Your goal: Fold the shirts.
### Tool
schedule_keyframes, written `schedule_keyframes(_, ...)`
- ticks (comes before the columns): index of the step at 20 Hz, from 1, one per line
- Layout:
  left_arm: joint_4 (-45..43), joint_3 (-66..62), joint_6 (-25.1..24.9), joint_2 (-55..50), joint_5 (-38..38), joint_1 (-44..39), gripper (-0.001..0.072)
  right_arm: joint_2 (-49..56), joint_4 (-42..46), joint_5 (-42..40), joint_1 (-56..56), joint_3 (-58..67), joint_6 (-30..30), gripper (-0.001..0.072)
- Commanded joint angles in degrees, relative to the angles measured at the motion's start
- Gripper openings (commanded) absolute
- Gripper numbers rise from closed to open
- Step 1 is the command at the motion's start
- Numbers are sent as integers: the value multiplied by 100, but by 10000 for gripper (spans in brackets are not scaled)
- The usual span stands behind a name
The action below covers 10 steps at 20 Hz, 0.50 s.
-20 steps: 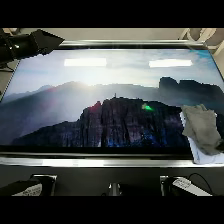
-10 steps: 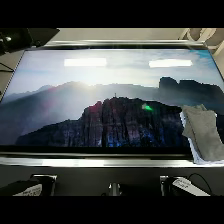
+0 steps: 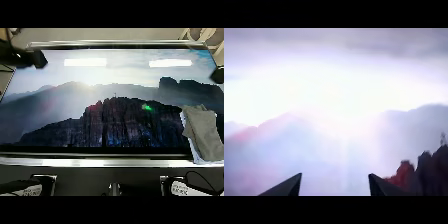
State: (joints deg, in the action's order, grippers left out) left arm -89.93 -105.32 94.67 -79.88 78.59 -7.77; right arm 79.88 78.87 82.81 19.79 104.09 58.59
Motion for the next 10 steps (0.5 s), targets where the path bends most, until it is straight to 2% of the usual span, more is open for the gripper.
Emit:
schedule_keyframes(1,-142,949,-24,-249,1537,-52,570,782,133,1436,-1543,28,160,671)
schedule_keyframes(3,-20,1945,-13,157,1165,-118,569,1088,107,1847,-1873,28,168,669)
schedule_keyframes(6,-282,2909,59,719,221,-173,568,1108,208,1657,-2013,28,446,671)
schedule_keyframes(10,-479,2931,72,715,210,-170,568,1108,649,1628,-2013,28,507,670)
